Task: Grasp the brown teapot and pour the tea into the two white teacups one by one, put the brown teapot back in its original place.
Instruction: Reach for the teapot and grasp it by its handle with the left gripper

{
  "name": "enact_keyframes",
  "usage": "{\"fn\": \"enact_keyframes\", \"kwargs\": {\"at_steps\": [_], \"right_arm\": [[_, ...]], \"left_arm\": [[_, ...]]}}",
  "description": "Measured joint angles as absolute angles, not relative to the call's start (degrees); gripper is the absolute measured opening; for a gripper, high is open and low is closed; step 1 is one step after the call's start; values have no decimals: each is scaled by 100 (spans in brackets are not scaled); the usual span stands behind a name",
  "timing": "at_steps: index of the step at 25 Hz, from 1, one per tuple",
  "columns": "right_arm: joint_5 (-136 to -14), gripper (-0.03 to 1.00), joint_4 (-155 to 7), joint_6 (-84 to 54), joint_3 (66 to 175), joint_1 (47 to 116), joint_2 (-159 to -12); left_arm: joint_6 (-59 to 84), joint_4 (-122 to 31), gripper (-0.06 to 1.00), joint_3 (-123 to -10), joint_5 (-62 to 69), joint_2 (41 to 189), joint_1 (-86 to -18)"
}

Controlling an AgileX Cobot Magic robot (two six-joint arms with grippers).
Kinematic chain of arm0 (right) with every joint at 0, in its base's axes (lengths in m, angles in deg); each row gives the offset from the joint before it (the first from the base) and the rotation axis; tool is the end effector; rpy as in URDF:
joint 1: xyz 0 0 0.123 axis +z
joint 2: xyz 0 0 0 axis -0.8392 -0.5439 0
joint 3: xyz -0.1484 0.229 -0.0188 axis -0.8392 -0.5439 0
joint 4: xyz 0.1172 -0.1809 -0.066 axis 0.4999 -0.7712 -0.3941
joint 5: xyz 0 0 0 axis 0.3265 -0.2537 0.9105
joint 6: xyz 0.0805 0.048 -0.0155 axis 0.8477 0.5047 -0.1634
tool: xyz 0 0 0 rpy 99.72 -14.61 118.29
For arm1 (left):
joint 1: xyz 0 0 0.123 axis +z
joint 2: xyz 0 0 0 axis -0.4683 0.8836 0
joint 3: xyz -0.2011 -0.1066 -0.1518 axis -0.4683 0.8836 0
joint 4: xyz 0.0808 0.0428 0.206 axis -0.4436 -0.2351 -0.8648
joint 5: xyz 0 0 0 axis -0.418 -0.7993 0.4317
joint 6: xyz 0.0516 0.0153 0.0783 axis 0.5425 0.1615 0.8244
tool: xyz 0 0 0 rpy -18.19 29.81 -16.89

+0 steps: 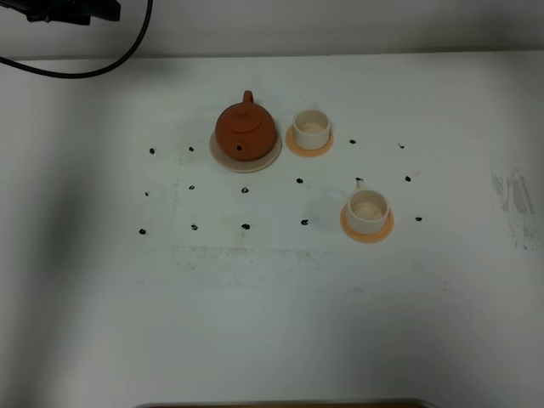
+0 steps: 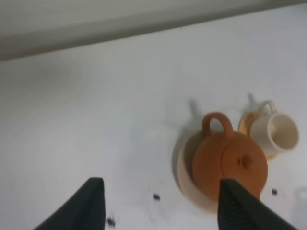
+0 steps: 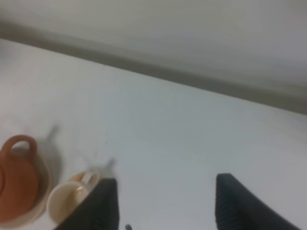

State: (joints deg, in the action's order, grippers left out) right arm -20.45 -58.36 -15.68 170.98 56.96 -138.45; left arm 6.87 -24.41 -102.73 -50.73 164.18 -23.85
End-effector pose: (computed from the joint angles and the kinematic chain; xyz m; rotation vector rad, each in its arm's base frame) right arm 0.4629 0.0337 0.3081 -0.4168 2.3991 0.3628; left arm 0.4526 -0.0141 0.2816 0.2800 2.4169 -0.5452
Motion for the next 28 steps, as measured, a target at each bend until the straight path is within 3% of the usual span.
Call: {"fn": "enact_keyframes", "kwargs": {"at_steps": [18,28], "right_arm": [[-2292,44,-5257,-1706,14910,5701,-11547],[-3390,44,-4885,-2178,12944,5701,-9606]], "left_arm": [[677,-3751,53,-6129,-2756,12811,-2659],[513,-3767,53,-5685,-2561,11921,-2659]]}}
